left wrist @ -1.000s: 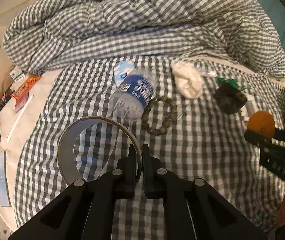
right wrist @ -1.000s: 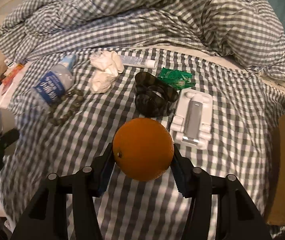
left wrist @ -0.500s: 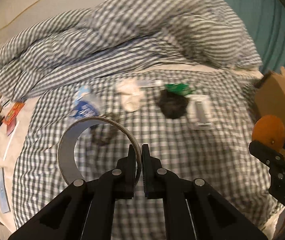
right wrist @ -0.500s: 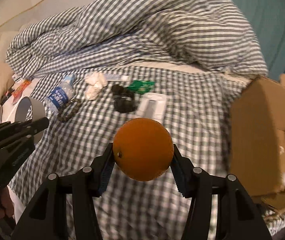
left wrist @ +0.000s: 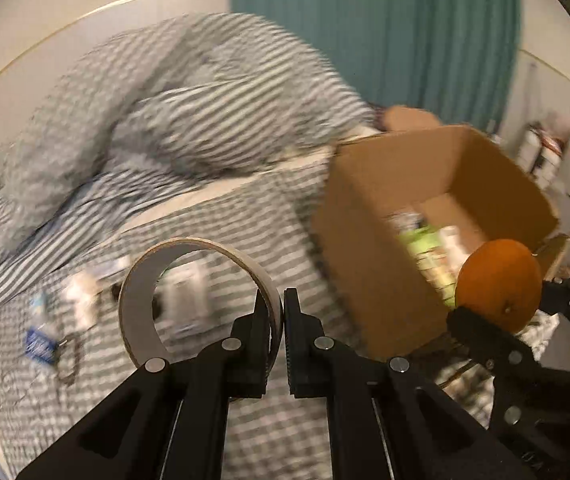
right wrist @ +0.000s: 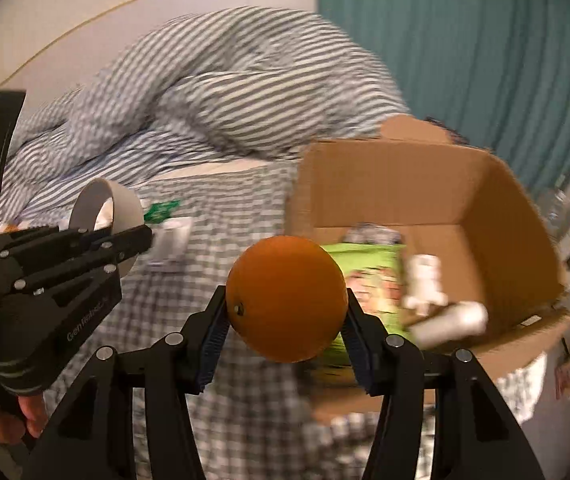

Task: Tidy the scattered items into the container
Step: 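Carry the tape roll and orange into the box and release them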

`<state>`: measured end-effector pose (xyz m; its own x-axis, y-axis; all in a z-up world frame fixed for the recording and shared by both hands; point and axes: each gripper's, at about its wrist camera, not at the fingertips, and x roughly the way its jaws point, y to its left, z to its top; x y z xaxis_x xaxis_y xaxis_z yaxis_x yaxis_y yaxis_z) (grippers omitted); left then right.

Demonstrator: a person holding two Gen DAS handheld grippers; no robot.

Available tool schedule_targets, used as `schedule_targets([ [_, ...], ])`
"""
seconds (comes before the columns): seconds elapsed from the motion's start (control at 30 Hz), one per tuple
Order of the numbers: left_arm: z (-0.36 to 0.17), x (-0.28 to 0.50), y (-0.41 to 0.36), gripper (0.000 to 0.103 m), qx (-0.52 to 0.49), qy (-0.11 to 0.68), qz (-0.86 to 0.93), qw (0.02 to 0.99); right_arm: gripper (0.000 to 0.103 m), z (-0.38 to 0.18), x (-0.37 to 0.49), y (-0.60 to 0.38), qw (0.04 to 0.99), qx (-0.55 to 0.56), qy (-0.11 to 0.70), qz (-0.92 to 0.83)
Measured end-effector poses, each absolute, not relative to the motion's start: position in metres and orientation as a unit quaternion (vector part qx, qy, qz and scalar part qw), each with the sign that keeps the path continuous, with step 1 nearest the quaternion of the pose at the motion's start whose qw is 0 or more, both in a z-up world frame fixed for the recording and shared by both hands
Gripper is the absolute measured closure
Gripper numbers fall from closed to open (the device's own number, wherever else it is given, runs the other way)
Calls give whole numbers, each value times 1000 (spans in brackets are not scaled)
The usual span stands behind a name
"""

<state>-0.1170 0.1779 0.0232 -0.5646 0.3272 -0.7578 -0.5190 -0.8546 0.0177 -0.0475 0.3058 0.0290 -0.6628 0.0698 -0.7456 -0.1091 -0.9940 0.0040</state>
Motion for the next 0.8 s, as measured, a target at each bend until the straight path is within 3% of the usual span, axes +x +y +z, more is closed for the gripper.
schedule_targets([
  [0.33, 19, -113, 295, 98, -399, 155, 848, 313, 50, 27, -26, 408, 132, -399, 77, 904],
  [0.5, 26, -105, 325, 92, -378, 177, 842, 342, 49, 16, -30, 441, 162, -407, 94, 894],
  [0.53, 25, -103, 330, 83, -373, 186, 841, 345, 49, 14, -30, 444, 163, -409, 95, 893],
  [0.57, 25, -103, 335, 57, -372, 189, 842, 343, 47, 14, -31, 446, 164, -409, 94, 893],
  [0.63, 23, -106, 337, 35, -369, 194, 851, 319, 35, 15, -28, 448, 186, -399, 93, 893],
  [0.7, 24, -113, 333, 24, -382, 173, 849, 322, 18, 20, -23, 456, 216, -384, 99, 892],
  [0.77, 25, -118, 328, 8, -394, 155, 849, 316, 17, 25, -17, 463, 209, -374, 118, 896],
  [0.8, 26, -118, 325, 7, -395, 151, 851, 312, 17, 26, -16, 465, 203, -372, 125, 897],
])
